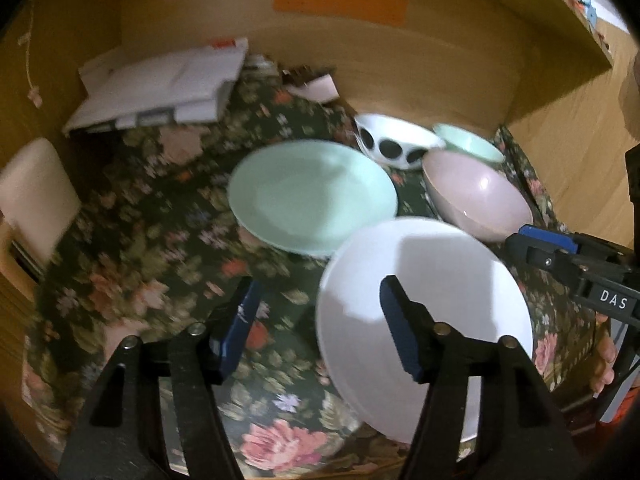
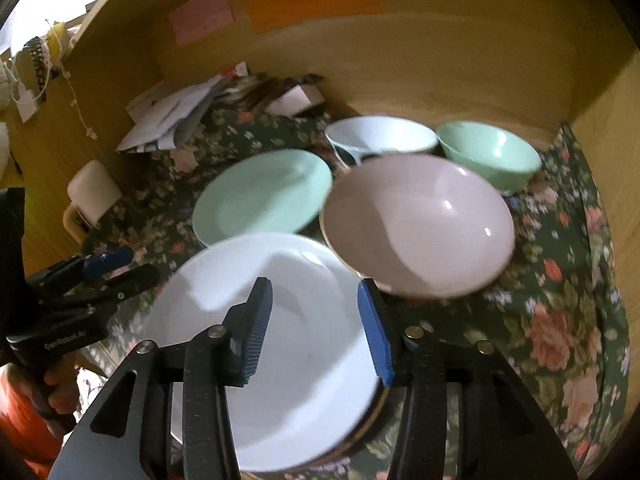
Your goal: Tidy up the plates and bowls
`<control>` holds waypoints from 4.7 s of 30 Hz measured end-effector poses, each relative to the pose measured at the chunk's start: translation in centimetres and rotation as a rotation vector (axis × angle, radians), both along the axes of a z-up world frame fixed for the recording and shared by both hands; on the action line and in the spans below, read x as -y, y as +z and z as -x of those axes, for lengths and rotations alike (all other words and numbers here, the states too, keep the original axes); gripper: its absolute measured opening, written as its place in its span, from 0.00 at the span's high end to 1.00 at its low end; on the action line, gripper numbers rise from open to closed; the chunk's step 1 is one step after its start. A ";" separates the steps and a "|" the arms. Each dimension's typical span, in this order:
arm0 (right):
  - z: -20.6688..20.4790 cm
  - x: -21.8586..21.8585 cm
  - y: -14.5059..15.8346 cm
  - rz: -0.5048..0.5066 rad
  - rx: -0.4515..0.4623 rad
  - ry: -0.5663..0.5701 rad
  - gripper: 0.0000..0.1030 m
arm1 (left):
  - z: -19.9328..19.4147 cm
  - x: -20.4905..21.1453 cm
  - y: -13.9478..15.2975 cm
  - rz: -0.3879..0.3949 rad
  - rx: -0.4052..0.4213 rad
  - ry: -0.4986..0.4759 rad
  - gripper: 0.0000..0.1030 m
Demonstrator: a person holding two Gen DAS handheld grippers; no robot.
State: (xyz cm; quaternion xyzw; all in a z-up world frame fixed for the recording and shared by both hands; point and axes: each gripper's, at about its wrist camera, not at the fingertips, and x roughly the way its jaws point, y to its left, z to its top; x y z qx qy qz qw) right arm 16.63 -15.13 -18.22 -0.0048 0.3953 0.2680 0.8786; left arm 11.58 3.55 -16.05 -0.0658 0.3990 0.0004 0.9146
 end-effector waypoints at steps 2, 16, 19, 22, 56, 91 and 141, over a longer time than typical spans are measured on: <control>-0.4 -0.9 0.5 0.000 0.013 0.017 0.50 | -0.2 -0.5 0.5 -0.021 0.014 0.016 0.29; -4.9 -5.6 1.5 -0.003 0.037 0.088 0.41 | -3.3 -6.0 1.6 -0.050 0.026 0.127 0.14; -6.5 -6.4 1.2 0.000 0.016 0.099 0.41 | -4.3 -6.9 1.3 -0.056 0.019 0.131 0.14; -8.3 -7.5 0.6 0.025 -0.009 0.109 0.41 | -5.6 -7.7 0.8 -0.043 0.001 0.129 0.13; -16.0 -15.6 -4.4 0.295 -0.250 0.152 0.47 | -10.6 -12.1 -5.2 0.064 -0.126 0.089 0.20; -10.3 -15.2 -3.7 0.118 -0.213 0.204 0.77 | -9.6 -12.6 -5.9 0.053 -0.150 0.096 0.54; -0.6 -4.2 4.5 -0.024 -0.032 0.119 0.77 | 1.7 -4.0 4.2 -0.013 0.073 -0.003 0.54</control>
